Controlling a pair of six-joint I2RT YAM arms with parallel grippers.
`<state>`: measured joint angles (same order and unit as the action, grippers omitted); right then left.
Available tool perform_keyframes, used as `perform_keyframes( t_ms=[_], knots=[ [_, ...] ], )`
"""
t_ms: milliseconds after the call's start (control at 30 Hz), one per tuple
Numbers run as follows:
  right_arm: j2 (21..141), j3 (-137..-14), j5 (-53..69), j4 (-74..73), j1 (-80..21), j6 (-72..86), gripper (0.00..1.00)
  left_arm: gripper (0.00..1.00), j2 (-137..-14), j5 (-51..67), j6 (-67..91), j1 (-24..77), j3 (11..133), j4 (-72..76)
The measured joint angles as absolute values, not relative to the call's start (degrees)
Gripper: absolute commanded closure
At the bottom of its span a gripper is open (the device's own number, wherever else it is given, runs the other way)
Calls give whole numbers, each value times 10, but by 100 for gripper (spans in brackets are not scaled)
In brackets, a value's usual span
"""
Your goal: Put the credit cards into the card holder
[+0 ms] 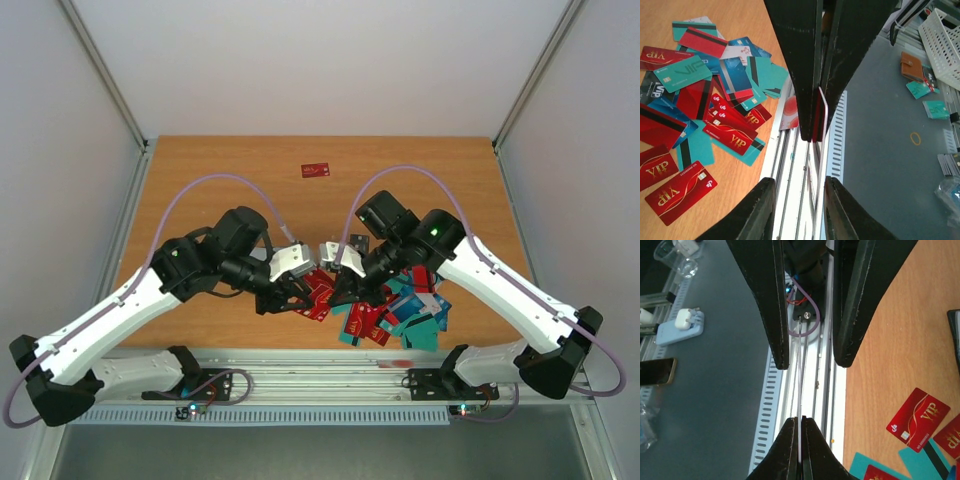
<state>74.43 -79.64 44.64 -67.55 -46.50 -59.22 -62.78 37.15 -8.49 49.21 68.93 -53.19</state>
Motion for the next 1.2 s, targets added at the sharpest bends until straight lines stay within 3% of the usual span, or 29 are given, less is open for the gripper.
perform_keyframes(
  t_ms=[200,367,500,533,633,700,967,1200],
  knots=[
    [755,-807,464,-681,-465,-593,99,79,-608,371,-74,492,674,-501],
    [762,-822,467,-690,-465,-597,99,98,-599,371,-62,492,665,-490],
    [769,-825,467,-695,-463,-603,99,100,-596,372,-58,493,662,-488],
    [770,-827,468,-696,-463,-605,95,100,-595,371,-55,493,661,-488],
    [775,-834,467,-702,-463,-610,64,100,-588,366,-46,493,655,-480],
    [776,-834,465,-705,-463,-609,52,100,-576,348,-33,493,647,-478],
    [770,-812,444,-667,-430,-537,40,100,-559,299,25,434,622,-474],
    [773,-767,411,-568,-412,-394,39,100,-564,331,76,255,538,-411]
  ],
)
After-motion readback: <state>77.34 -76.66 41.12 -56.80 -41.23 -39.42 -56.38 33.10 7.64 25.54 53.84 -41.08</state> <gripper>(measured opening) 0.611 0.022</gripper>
